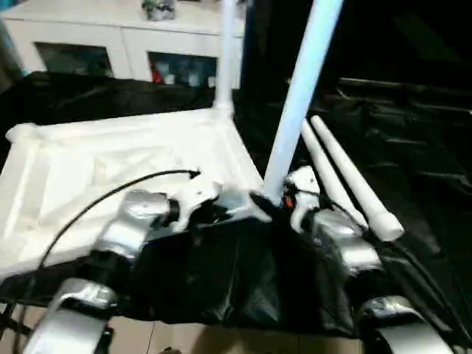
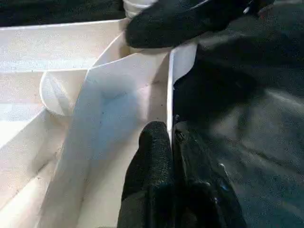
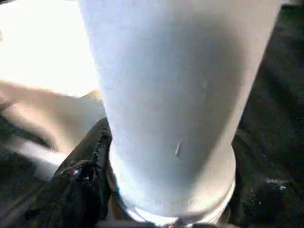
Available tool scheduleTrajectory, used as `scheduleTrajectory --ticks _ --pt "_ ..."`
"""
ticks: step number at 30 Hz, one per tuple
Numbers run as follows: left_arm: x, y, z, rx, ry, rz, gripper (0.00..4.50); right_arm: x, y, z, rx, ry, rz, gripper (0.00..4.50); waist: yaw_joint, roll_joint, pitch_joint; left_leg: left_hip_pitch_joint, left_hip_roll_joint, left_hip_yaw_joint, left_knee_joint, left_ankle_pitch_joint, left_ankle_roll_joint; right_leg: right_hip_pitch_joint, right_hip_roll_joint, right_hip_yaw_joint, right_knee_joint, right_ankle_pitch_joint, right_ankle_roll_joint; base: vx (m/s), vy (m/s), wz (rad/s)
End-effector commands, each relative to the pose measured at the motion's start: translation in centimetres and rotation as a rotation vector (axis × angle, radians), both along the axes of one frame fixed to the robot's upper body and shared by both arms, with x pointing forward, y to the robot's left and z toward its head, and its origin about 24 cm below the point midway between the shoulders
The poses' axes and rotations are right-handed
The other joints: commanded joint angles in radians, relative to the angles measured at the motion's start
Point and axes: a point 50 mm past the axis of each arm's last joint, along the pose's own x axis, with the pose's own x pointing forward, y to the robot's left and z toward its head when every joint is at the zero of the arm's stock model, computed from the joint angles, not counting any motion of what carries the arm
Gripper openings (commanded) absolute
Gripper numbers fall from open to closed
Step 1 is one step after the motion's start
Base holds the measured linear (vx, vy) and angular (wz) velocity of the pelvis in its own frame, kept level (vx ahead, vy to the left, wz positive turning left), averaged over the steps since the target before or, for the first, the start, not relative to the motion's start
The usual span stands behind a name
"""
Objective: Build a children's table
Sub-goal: Rotate leg to tighten
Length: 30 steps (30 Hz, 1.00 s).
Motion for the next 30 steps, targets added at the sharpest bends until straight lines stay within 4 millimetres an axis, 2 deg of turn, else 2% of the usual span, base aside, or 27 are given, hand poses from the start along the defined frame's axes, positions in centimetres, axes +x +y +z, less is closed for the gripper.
scheduleTrajectory --ticks 1,2,4,5,6,8,10,12,14,16,17,18,19,21,22,23,24,25,28,30 --pt "0.0 -2.8 -0.4 -0.019 -0.022 0.008 0.00 -0.9 2.7 -1.6 -0.005 0.085 0.003 2.76 -0.008 0.011 -0.047 0.022 0.039 -0.037 -0.071 -0.434 -0.034 0.016 -0.074 0.034 -0.113 -0.616 -0.091 0.000 0.000 0.00" --pt "0.1 -3.3 -0.3 -0.023 -0.031 0.018 0.00 -1.0 3.5 -1.4 0.001 0.063 0.018 2.76 -0.009 0.010 -0.046 0.027 0.038 -0.036 -0.069 -0.462 -0.030 0.011 -0.073 0.034 -0.118 -0.613 -0.093 0.000 0.000 0.00" --pt "0.1 -3.6 -0.2 -0.029 -0.034 0.021 0.00 -1.0 4.1 -1.2 0.003 0.037 0.035 2.76 -0.012 0.011 -0.047 0.026 0.038 -0.037 -0.071 -0.475 -0.022 0.014 -0.074 0.033 -0.119 -0.599 -0.097 0.000 0.000 0.00" --pt "0.2 -3.7 -0.2 -0.030 -0.038 0.020 0.00 -1.1 4.4 -1.0 -0.004 0.014 0.054 3.31 -0.012 0.010 -0.048 0.023 0.040 -0.038 -0.074 -0.473 -0.019 0.017 -0.074 0.033 -0.117 -0.577 -0.103 0.000 0.000 0.00" --pt "0.2 -3.7 -0.1 -0.025 -0.041 0.018 0.00 -1.1 4.5 -0.8 -0.002 -0.006 0.088 3.45 -0.013 0.010 -0.049 0.022 0.041 -0.037 -0.076 -0.473 -0.018 0.017 -0.073 0.036 -0.114 -0.551 -0.110 0.000 0.000 0.00" --pt "0.1 -3.4 -0.1 -0.017 -0.055 -0.011 0.00 -1.1 4.1 -0.6 0.000 -0.031 0.122 3.45 -0.013 0.007 -0.049 0.020 0.040 -0.035 -0.076 -0.472 -0.011 0.018 -0.073 0.040 -0.111 -0.524 -0.121 0.000 0.000 0.00" --pt "-0.2 -3.0 0.0 -0.026 -0.061 -0.045 0.00 -1.0 3.7 -0.3 -0.018 -0.069 0.154 3.82 -0.009 0.009 -0.051 0.019 0.040 -0.031 -0.075 -0.447 0.000 0.017 -0.075 0.045 -0.108 -0.489 -0.137 0.000 0.000 0.00" --pt "-0.4 -2.6 0.0 -0.027 -0.049 -0.064 0.00 -1.0 3.1 -0.1 -0.020 -0.082 0.194 3.90 -0.008 0.009 -0.052 0.015 0.039 -0.029 -0.074 -0.433 0.006 0.021 -0.076 0.046 -0.105 -0.475 -0.143 0.000 0.000 0.00" --pt "-0.7 -1.9 0.0 -0.020 -0.048 -0.105 0.00 -1.2 2.4 0.2 -0.016 -0.092 0.260 3.90 -0.005 0.007 -0.055 0.006 0.041 -0.027 -0.074 -0.387 0.022 0.031 -0.077 0.048 -0.098 -0.424 -0.157 0.000 0.000 0.00" --pt "-1.1 -1.0 -0.2 -0.017 -0.025 -0.141 0.00 -1.3 1.4 0.4 -0.021 -0.098 0.338 3.90 -0.004 0.007 -0.056 0.005 0.042 -0.023 -0.071 -0.356 0.034 0.032 -0.074 0.049 -0.094 -0.398 -0.169 0.000 0.000 0.00" --pt "-1.6 -0.2 -0.1 -0.022 0.005 -0.197 0.00 -1.6 0.5 0.7 -0.038 -0.107 0.440 3.90 -0.003 0.006 -0.056 0.005 0.042 -0.022 -0.071 -0.350 0.036 0.032 -0.074 0.050 -0.093 -0.391 -0.173 0.000 0.000 0.00" --pt "-1.6 -0.1 -0.1 -0.023 0.007 -0.203 0.00 -1.7 0.4 0.8 -0.039 -0.107 0.451 3.90 0.000 0.006 -0.059 0.003 0.043 -0.021 -0.069 -0.325 0.044 0.036 -0.073 0.050 -0.088 -0.360 -0.183 0.000 0.000 0.00" --pt "-2.0 0.3 0.0 -0.024 0.017 -0.245 0.00 -2.0 -0.1 0.9 -0.047 -0.106 0.523 3.90 0.001 0.004 -0.059 0.003 0.044 -0.019 -0.069 -0.318 0.048 0.034 -0.071 0.050 -0.087 -0.345 -0.190 0.000 0.000 0.00" --pt "-2.2 0.8 -0.1 -0.021 0.042 -0.268 0.00 -2.2 -0.6 1.0 -0.057 -0.099 0.575 3.90 0.009 0.007 -0.058 0.004 0.046 -0.013 -0.066 -0.291 0.054 0.033 -0.066 0.051 -0.079 -0.293 -0.210 0.000 0.000 0.00" --pt "-2.4 1.2 -0.1 -0.009 0.051 -0.290 0.00 -2.4 -0.9 0.9 -0.065 -0.089 0.610 3.90 0.016 0.003 -0.060 0.004 0.048 -0.010 -0.063 -0.272 0.059 0.035 -0.067 0.051 -0.073 -0.271 -0.221 0.051 -0.020 0.04" --pt "-2.4 1.3 -0.1 -0.004 0.053 -0.298 0.00 -2.4 -1.0 0.9 -0.067 -0.085 0.622 3.90 0.019 0.004 -0.060 0.003 0.048 -0.009 -0.062 -0.265 0.059 0.034 -0.067 0.052 -0.069 -0.259 -0.225 0.051 -0.020 0.04" --pt "-2.6 1.9 -0.1 0.007 0.071 -0.324 0.00 -2.7 -1.4 0.9 -0.067 -0.063 0.680 3.90 0.022 0.003 -0.064 -0.001 0.048 -0.009 -0.061 -0.235 0.057 0.040 -0.066 0.051 -0.060 -0.215 -0.234 0.000 0.000 0.00" --pt "-2.7 2.2 0.0 0.009 0.083 -0.342 0.00 -2.8 -1.4 1.0 -0.065 -0.052 0.711 3.90 0.024 0.005 -0.063 -0.001 0.048 -0.009 -0.061 -0.222 0.060 0.039 -0.064 0.050 -0.056 -0.190 -0.240 0.000 0.000 0.00" --pt "-3.0 2.7 0.1 0.011 0.103 -0.369 0.00 -3.1 -1.6 1.1 -0.058 -0.032 0.765 3.75 0.022 0.006 -0.062 -0.001 0.048 -0.008 -0.061 -0.218 0.064 0.041 -0.064 0.049 -0.054 -0.176 -0.248 0.000 0.000 0.00" --pt "-3.0 2.9 0.1 0.012 0.115 -0.378 0.00 -3.1 -1.7 1.2 -0.054 -0.024 0.785 3.48 0.023 0.007 -0.061 0.001 0.049 -0.008 -0.062 -0.227 0.056 0.040 -0.065 0.049 -0.056 -0.195 -0.249 0.000 0.000 0.00"
